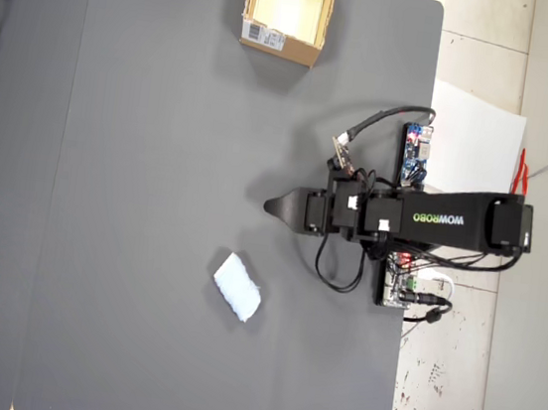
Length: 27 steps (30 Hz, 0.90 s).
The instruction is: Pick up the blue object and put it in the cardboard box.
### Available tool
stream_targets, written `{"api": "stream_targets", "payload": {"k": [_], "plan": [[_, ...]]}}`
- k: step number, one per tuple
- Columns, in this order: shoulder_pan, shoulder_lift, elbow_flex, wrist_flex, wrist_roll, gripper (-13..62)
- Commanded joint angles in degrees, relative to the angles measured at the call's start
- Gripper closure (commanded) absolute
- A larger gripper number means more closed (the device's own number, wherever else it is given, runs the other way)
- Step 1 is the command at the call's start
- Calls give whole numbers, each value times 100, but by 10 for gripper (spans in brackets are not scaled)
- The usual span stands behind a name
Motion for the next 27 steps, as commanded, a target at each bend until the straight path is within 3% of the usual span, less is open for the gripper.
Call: {"api": "stream_targets", "payload": {"k": [1, 19, 27], "plan": [[-79, 475, 123, 404, 220, 157], [-105, 457, -79, 826, 281, 157], [-105, 404, -615, 1644, 984, 157]]}}
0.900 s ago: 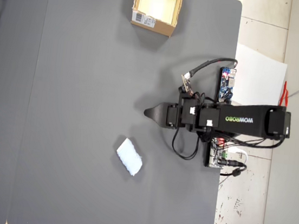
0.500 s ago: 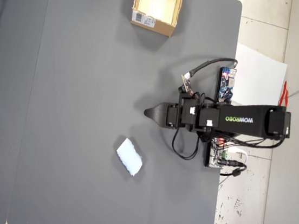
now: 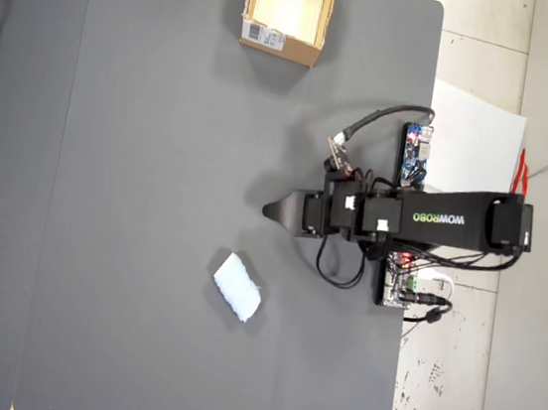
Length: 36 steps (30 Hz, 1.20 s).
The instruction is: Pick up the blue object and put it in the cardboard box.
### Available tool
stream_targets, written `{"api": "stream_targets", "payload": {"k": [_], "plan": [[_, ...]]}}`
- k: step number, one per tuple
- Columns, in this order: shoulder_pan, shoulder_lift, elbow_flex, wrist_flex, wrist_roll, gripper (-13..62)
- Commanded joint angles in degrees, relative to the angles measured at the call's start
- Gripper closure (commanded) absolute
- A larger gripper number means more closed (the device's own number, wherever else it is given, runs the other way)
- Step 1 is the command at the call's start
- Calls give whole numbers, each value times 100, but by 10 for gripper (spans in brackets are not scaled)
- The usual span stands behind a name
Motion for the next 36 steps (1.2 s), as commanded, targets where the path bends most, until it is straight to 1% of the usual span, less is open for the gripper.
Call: {"api": "stream_targets", "payload": {"k": [1, 9, 16, 21, 24, 30, 36], "plan": [[-79, 343, -176, 729, 589, 157], [-176, -255, -1187, 1204, 1485, 157], [-633, -1195, -2505, 1714, 1670, 157], [-896, -1837, -3006, 1723, 2004, 158], [-1081, -2355, -3586, 1986, 2048, 158], [-1266, -2760, -4509, 2522, 2057, 158], [-1837, -3217, -5186, 3261, 2118, 157]]}}
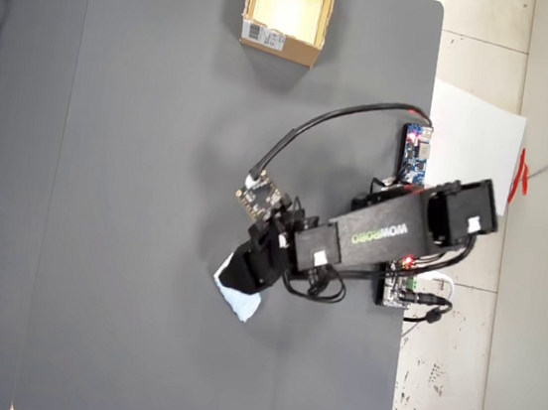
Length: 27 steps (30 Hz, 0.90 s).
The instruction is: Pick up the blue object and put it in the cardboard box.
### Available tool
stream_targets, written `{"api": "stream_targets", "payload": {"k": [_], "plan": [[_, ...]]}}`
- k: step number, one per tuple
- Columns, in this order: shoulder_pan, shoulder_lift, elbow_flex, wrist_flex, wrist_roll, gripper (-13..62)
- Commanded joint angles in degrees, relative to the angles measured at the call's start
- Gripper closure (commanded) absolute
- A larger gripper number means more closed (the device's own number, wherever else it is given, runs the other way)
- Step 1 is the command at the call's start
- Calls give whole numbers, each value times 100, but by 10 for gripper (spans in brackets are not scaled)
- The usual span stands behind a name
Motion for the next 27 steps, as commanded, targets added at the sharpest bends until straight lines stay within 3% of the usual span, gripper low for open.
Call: {"api": "stream_targets", "payload": {"k": [1, 14, 17, 18, 19, 27], "plan": [[-79, 62, -527, -26, 589, 157], [-879, -1310, -1292, 659, 703, 170], [-861, -1380, -1336, 580, 721, 244], [-817, -1389, -1362, 527, 712, 328], [-800, -1389, -1371, 519, 686, 356], [-501, -905, -1213, 167, 360, 371]]}}
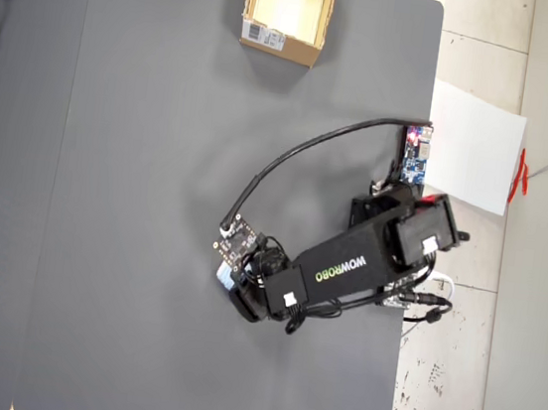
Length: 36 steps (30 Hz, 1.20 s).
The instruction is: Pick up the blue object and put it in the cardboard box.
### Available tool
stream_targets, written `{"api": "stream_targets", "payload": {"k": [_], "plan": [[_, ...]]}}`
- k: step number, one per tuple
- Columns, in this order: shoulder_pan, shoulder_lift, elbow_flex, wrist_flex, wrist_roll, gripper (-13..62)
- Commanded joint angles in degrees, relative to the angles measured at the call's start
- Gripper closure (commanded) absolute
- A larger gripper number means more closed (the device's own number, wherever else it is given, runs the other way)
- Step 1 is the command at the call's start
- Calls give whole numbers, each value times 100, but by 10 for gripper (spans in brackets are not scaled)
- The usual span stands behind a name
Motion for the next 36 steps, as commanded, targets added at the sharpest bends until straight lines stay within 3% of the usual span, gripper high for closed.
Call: {"api": "stream_targets", "payload": {"k": [1, 20, 36], "plan": [[141, 457, -237, -413, 123, 371], [2654, 3366, 1925, -2487, -1714, 371], [4711, 3973, 1890, -3393, -5142, 371]]}}
